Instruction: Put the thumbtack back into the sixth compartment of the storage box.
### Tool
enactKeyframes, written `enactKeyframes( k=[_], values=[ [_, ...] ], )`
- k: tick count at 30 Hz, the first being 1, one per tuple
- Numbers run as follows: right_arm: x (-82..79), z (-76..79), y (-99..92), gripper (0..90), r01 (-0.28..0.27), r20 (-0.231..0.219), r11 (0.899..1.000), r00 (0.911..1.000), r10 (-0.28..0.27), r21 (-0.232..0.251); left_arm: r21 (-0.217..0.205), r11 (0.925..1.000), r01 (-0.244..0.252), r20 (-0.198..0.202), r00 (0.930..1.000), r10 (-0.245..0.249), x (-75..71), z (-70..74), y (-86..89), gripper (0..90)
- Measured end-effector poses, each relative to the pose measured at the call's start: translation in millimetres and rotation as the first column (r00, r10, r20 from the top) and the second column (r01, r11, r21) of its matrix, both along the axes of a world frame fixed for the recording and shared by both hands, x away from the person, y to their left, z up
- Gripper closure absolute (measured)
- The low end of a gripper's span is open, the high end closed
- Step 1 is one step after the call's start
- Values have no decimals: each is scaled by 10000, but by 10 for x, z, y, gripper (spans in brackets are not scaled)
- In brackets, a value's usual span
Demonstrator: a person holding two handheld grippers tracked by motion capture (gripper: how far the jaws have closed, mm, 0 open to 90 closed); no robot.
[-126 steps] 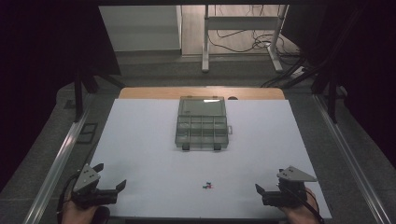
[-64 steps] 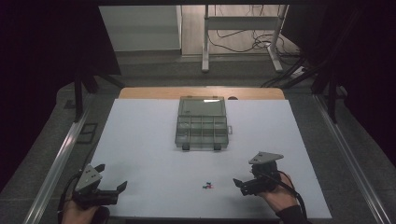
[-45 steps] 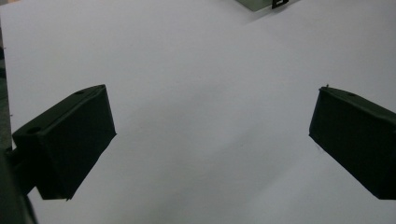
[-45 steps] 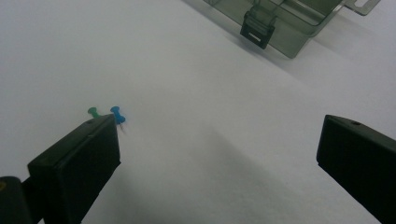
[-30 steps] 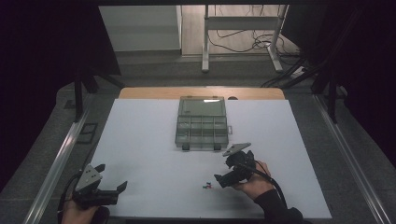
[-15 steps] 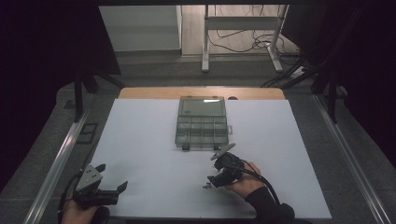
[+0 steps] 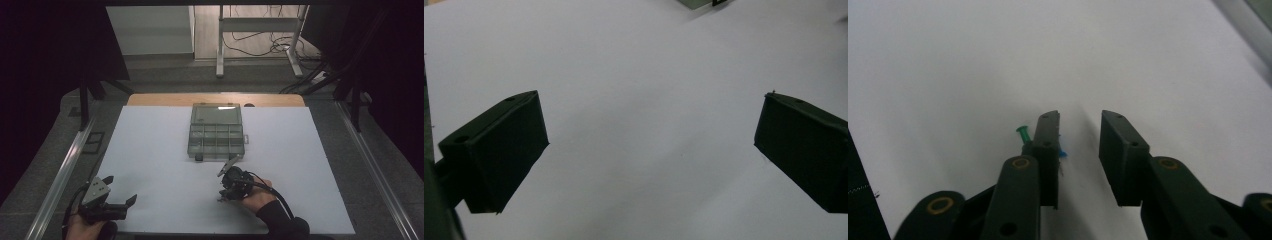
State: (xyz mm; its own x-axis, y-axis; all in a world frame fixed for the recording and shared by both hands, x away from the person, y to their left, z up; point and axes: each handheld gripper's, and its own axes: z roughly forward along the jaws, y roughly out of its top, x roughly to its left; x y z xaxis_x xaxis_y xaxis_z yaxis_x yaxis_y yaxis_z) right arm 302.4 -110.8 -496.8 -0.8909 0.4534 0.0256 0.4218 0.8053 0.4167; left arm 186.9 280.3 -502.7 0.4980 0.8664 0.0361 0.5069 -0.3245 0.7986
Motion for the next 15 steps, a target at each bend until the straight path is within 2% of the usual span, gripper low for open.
enactKeyframes(
  k=[6, 9, 10, 15],
  values=[
    [-10, -51, 41, 747, -172, -132, 9997, 9998, 170, -182, -62, 10000, -2, 18, 10000, 2, -1, 0, 5, 9],
    [-12, -85, 57, 765, -263, -89, 9989, 9996, 260, -387, -53, 10000, 6, 20, 10000, -6, -2, 0, 4, 9],
    [-12, -86, 57, 811, -317, 51, 9986, 9995, 319, -432, -44, 10000, 8, 20, 10000, -8, -2, 0, 3, 8],
    [-18, -81, 64, 825, -321, 129, 9980, 9994, 329, -548, -38, 10000, 17, 25, 10000, -17, -2, 1, 3, 8]
  ],
)
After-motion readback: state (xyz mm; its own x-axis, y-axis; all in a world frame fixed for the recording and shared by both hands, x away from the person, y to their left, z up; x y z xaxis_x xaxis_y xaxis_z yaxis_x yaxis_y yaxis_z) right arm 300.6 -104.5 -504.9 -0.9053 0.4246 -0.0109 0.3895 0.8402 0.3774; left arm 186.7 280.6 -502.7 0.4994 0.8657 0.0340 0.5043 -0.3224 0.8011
